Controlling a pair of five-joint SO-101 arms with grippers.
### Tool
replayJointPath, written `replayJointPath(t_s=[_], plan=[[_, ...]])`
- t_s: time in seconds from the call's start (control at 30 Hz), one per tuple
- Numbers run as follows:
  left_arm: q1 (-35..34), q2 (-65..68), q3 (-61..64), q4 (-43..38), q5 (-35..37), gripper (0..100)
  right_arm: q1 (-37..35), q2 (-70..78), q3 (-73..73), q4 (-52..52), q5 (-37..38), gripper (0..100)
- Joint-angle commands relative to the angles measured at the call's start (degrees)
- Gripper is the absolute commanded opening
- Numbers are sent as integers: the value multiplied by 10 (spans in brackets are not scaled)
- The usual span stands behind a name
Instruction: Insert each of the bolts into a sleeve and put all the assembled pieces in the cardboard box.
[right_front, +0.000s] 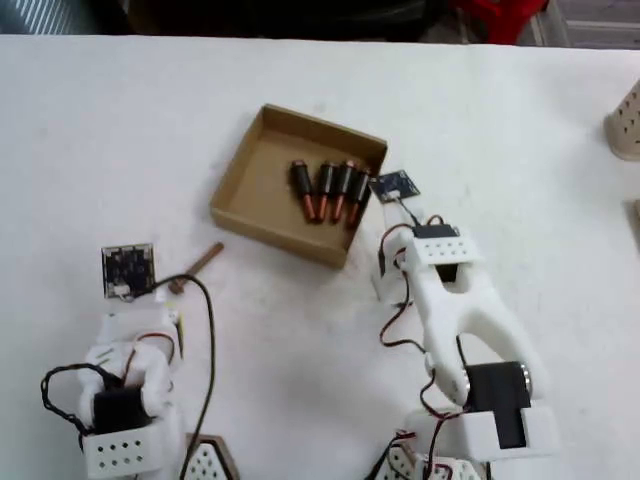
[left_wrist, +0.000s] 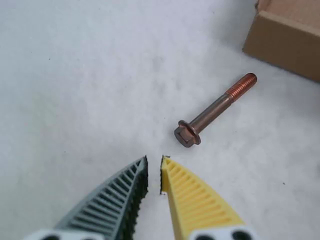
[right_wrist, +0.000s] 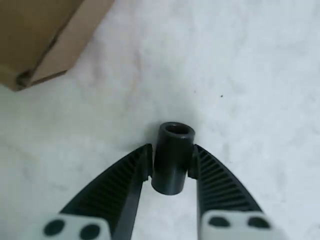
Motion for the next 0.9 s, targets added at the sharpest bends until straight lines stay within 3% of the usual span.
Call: replayJointPath(t_s=[0.0, 0.17, 0.27, 0.73, 0.87], plan=[[-5, -4, -1, 3, -4, 78, -3, 0, -20, -7, 6, 99], [-5, -4, -1, 3, -4, 76, -3, 3, -20, -8, 6, 94], [-5, -4, -1, 3, -4, 77, -5, 5, -16, -21, 2, 13], [-4, -1, -76, 5, 1, 76, -7, -41, -2, 23, 2, 17], [-1, 3, -133, 42, -3, 76, -5, -42, 9, 21, 2, 17]])
